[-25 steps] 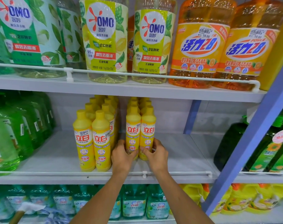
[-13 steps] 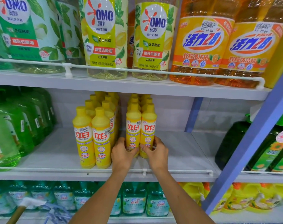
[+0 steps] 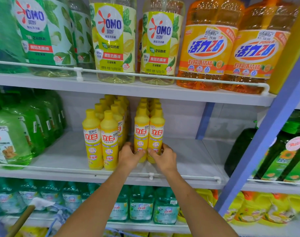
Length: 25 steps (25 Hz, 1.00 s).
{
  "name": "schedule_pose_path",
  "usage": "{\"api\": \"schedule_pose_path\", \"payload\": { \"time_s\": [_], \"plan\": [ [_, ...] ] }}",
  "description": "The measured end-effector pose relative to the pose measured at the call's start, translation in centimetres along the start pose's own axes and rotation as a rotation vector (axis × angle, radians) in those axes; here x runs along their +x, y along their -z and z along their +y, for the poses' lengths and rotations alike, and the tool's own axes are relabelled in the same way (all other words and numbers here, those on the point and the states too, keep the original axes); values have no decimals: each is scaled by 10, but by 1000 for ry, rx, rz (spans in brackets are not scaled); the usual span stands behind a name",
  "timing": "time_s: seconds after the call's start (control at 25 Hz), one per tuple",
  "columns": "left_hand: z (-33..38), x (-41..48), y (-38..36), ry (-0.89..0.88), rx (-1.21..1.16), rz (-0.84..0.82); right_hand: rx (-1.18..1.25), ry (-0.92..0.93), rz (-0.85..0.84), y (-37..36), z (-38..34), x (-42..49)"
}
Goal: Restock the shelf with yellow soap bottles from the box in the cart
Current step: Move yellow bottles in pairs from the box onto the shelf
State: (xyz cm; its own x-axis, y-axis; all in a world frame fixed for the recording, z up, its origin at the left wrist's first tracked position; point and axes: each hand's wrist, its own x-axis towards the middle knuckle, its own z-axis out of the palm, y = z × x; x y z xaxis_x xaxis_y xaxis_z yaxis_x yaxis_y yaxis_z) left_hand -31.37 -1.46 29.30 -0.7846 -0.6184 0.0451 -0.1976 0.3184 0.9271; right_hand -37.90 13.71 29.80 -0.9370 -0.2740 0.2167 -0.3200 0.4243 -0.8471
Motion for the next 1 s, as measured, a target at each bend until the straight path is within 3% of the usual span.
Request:
{"api": "schedule_pose_path", "payload": {
  "time_s": [0.16, 0.28, 0.36, 0.52, 0.8, 1.0],
  "plan": [
    [1, -17, 6, -73, 270, -89, -264, 28, -148, 21, -1, -6],
    [-4, -36, 19, -289, 604, -193, -448, 115, -313, 41, -2, -23],
    [-4, -54, 34, -419, 792, -256, -563, 167, -356, 53, -3, -43],
    [16, -109, 75, -496, 1065, -332, -785, 229, -388, 62, -22, -92],
    [-37, -216, 153, -427, 1140, -400, -1080, 399, -429, 24, -68, -226],
    [-85, -270, 177, -334, 1117, -454, -1136, 366, -553, -11, -65, -298]
  ]
}}
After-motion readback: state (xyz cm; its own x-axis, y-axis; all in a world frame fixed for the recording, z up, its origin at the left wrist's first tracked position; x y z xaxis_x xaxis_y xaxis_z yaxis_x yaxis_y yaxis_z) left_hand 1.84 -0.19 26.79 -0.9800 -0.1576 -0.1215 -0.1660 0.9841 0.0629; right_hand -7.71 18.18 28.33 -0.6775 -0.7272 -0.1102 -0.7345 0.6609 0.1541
